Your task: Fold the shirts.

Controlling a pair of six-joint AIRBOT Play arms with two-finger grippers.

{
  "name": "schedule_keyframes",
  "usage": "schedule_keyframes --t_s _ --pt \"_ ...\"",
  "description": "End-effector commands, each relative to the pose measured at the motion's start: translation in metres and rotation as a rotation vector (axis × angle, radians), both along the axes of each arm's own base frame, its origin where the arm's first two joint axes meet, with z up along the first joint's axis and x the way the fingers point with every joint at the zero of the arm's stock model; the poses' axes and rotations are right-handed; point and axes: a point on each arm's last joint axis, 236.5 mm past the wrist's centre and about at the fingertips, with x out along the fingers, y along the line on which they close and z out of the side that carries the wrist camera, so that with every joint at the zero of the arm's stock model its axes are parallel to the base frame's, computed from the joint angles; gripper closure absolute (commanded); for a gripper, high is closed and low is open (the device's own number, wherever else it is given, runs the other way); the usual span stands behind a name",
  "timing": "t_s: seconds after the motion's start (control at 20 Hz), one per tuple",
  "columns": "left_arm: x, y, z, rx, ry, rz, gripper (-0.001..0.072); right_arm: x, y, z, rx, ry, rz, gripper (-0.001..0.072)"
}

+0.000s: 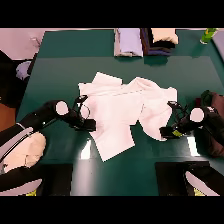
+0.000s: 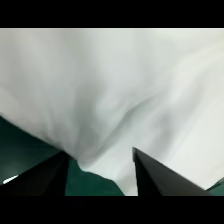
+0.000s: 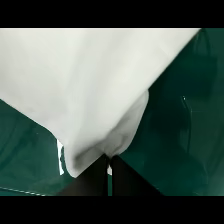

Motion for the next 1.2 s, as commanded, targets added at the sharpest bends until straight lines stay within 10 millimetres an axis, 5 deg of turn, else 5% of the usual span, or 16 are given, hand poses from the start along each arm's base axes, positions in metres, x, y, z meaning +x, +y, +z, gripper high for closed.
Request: schedule_keyframes --t_s 0.0,0.1,0.3,0.45,0.55,0.65,0.75,0.85,1.0,1.15 --pt "0.006 -0.004 -0.007 0.008 -0.014 0.018 0.0221 0.0 0.0 0.001 0.0 0.0 0.0 0.0691" --pt "0.01 -0.007 0.001 -0.001 -0.031 -0.011 0.0666 -0.001 0.0 0.001 0.0 0.002 0.0 0.0691" --pt "0.037 -0.005 0.045 0.033 -0.152 -0.1 0.0686 0.019 0.003 0.021 0.009 -0.055 0.004 0.0691" --pt "0.081 0.013 0.148 0.057 -0.43 -0.092 0.0686 0.056 0.009 0.076 0.028 -0.179 0.028 0.0691" --pt "0.101 0.042 0.25 0.053 -0.675 -0.029 0.0686 0.088 0.013 0.141 0.048 -0.358 0.037 0.0691" --pt "0.098 0.083 0.365 0.057 -0.955 0.066 0.0686 0.113 0.012 0.233 0.058 -0.616 0.034 0.0691" --pt "0.068 0.125 0.474 0.054 -1.224 0.168 0.0686 0.116 -0.002 0.325 0.03 -0.861 0.019 0.0692" --pt "0.019 0.152 0.56 0.001 -1.435 0.241 0.0686 0.098 -0.023 0.413 -0.021 -1.094 -0.019 0.0691" --pt "-0.045 0.178 0.635 -0.083 -1.631 0.304 0.0687 0.054 -0.05 0.507 -0.065 -1.341 -0.087 0.0692" --pt "-0.074 0.19 0.664 -0.123 -1.718 0.332 0.0687 0.023 -0.063 0.552 -0.082 -1.454 -0.126 0.0692"
